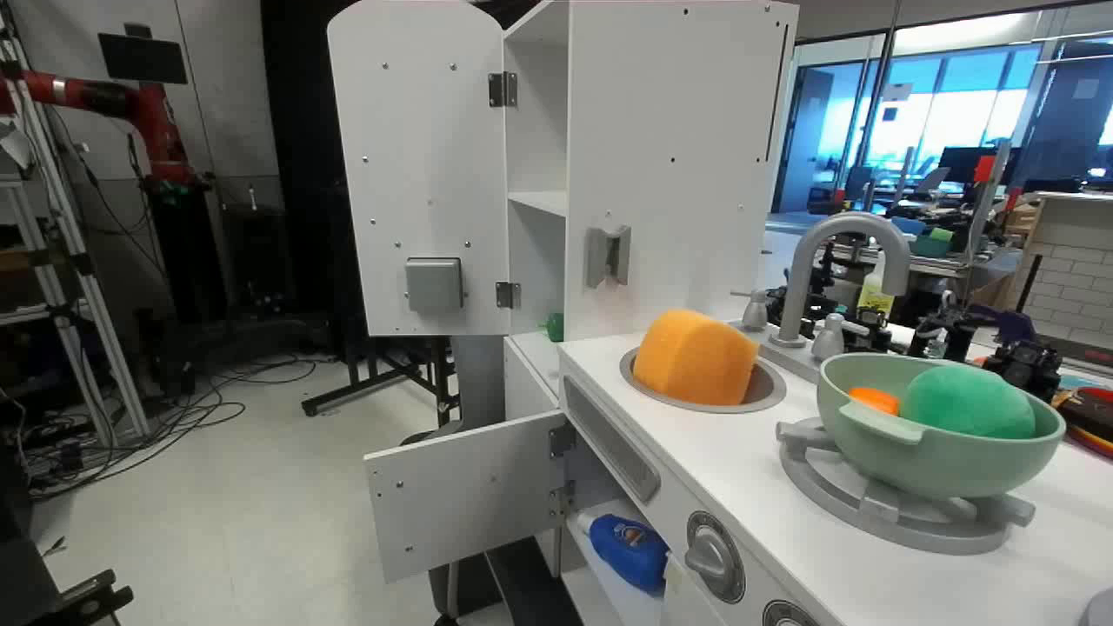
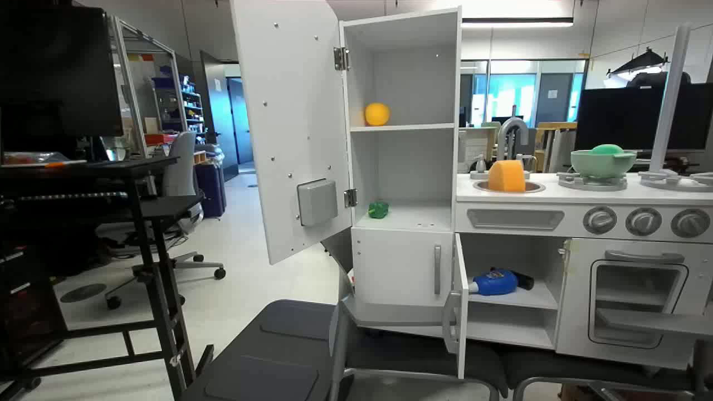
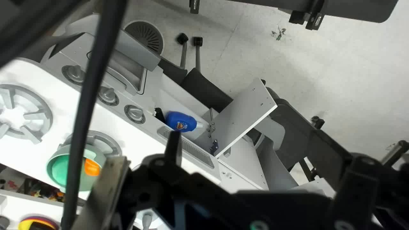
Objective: Put the orange and the green sponges in the bottom cabinet and close it
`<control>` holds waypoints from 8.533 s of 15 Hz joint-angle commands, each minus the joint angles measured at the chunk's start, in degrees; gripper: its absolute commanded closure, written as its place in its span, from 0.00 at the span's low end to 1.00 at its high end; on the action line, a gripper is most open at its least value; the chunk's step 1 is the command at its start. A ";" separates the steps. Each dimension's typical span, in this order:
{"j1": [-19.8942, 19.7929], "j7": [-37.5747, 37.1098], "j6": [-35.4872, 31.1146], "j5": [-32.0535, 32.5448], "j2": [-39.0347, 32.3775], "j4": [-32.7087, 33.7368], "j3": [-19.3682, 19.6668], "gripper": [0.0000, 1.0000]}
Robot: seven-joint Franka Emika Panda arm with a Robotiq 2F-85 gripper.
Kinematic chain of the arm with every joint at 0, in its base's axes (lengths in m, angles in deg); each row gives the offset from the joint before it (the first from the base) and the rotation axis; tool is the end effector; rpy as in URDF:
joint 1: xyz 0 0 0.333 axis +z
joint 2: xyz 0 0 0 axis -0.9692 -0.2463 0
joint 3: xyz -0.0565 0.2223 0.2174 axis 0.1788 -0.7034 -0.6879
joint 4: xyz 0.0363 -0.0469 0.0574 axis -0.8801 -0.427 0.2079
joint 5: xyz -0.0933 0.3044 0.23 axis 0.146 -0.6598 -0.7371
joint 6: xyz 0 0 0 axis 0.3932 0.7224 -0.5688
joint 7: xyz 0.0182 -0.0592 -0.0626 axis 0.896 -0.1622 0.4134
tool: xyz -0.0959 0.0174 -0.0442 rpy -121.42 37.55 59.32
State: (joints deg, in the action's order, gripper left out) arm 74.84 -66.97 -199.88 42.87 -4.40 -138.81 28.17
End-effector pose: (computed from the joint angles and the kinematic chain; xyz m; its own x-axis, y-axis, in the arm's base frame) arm 0.3435 -0.0897 0.5406 0.9582 0.1761 0.2256 0.1805 -0.9836 0.0009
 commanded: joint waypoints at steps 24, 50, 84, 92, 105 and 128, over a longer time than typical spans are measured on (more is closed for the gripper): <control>-0.78 -45.51 -24.68 6.03 -63.22 41.83 -7.45 0.00; 0.71 -43.61 -15.49 3.93 -85.96 66.06 -2.15 0.00; -0.36 -9.21 -15.17 4.31 -38.72 15.00 -9.04 0.98; 0.97 -23.22 -29.83 10.28 -41.20 2.07 -12.34 0.98; 10.54 -72.75 -49.29 43.29 -69.49 14.15 -2.08 0.98; 22.07 -101.24 -57.72 47.14 -100.06 41.78 15.44 0.98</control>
State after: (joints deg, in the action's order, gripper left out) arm 96.49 -165.98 -256.13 89.93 -100.74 -100.77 42.17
